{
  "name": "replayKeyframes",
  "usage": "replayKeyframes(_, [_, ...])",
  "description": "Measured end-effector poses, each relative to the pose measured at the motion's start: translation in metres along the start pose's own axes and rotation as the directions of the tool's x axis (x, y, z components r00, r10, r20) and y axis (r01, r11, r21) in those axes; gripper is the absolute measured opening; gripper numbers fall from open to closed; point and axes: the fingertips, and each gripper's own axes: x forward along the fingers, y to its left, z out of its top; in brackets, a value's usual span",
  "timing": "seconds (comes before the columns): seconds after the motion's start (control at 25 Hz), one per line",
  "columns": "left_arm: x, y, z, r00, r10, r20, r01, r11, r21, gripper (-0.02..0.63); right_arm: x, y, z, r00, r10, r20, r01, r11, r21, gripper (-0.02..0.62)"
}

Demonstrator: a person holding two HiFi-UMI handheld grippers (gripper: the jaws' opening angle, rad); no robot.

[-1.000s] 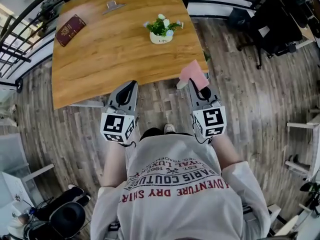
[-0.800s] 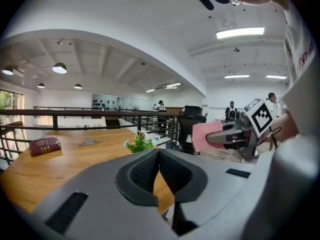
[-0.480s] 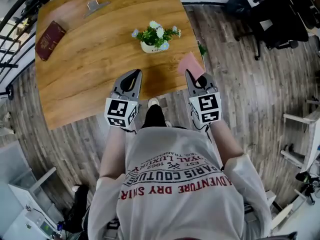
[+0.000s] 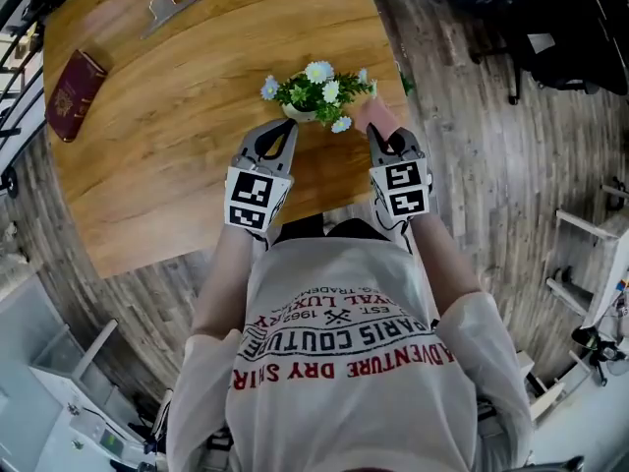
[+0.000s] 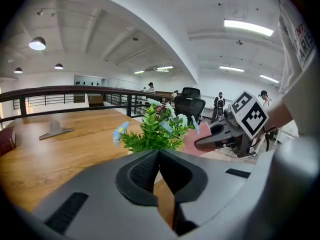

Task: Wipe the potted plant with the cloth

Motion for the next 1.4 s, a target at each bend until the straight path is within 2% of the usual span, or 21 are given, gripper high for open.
replayKeyframes(0.16, [0.02,0.007,-0.003,0.998,0.003,-0.06,-0.003,1.0,0.006,0.015,0.025,-0.006,0.002,0.999,0.016,-0.029,-0.016,0.999,-0.031,0.037])
replayKeyframes(0.48, [0.038,0.013,-0.007,0.991,0.077,-0.108,-0.077,0.997,-0.001,0.015,0.066,-0.015,0.008,0.987,0.135,-0.086,-0.149,0.972,-0.182,0.037])
replayKeyframes(0.6, [0.038,0.013,-0.007,0.989,0.099,-0.106,-0.101,0.995,-0.015,0.015,0.076,-0.017,0.013,0.983,0.155,-0.095,-0.176,0.945,-0.276,0.037])
replayKeyframes(0.76, [0.039,0.013,-0.007,0.989,0.1,-0.104,-0.102,0.995,-0.014,0.015,0.087,-0.015,0.023,0.977,0.197,-0.085,-0.214,0.89,-0.402,0.037])
replayKeyframes(0.92, [0.038,0.016,-0.008,0.991,0.082,-0.101,-0.092,0.991,-0.095,0.015,0.092,-0.008,0.029,0.972,0.223,-0.073,-0.229,0.828,-0.512,0.037])
replayKeyframes(1.12, [0.039,0.018,-0.009,0.99,0.077,-0.119,-0.086,0.994,-0.074,0.015,0.09,0.004,0.028,0.958,0.279,-0.07,-0.272,0.803,-0.53,0.037])
replayKeyframes(1.28, [0.038,0.02,-0.01,0.992,0.067,-0.106,-0.079,0.991,-0.107,0.015,0.086,0.014,0.023,0.953,0.295,-0.065,-0.279,0.777,-0.564,0.037])
replayKeyframes(1.4, [0.039,0.018,-0.01,0.993,0.059,-0.106,-0.07,0.993,-0.098,0.015,0.08,0.016,0.019,0.948,0.312,-0.068,-0.293,0.767,-0.57,0.037])
